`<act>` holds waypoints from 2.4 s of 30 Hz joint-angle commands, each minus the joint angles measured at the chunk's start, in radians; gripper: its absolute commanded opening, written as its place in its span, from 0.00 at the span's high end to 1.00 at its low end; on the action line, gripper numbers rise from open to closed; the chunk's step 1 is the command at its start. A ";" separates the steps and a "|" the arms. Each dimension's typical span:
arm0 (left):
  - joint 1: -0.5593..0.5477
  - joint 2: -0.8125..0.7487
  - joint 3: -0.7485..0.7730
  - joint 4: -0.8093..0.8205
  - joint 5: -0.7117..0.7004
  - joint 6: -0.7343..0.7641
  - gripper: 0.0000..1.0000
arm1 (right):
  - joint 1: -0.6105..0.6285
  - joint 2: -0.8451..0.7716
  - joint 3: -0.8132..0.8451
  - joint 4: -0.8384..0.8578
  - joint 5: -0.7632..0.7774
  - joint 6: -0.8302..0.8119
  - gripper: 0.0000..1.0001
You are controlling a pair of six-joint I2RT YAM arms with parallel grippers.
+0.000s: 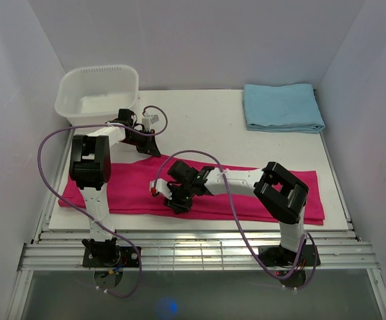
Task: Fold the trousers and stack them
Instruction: Fold the trousers
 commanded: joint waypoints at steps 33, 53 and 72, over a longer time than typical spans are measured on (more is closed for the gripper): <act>0.002 0.012 0.079 -0.106 0.066 0.081 1.00 | -0.077 0.036 0.091 -0.121 -0.116 0.027 0.92; 0.004 0.095 0.232 -0.063 -0.007 0.033 0.96 | -0.021 0.019 -0.009 -0.102 -0.113 0.046 0.92; 0.387 -0.432 0.048 -0.417 -0.106 0.268 0.24 | -0.513 -0.388 -0.044 -0.384 -0.105 0.004 0.21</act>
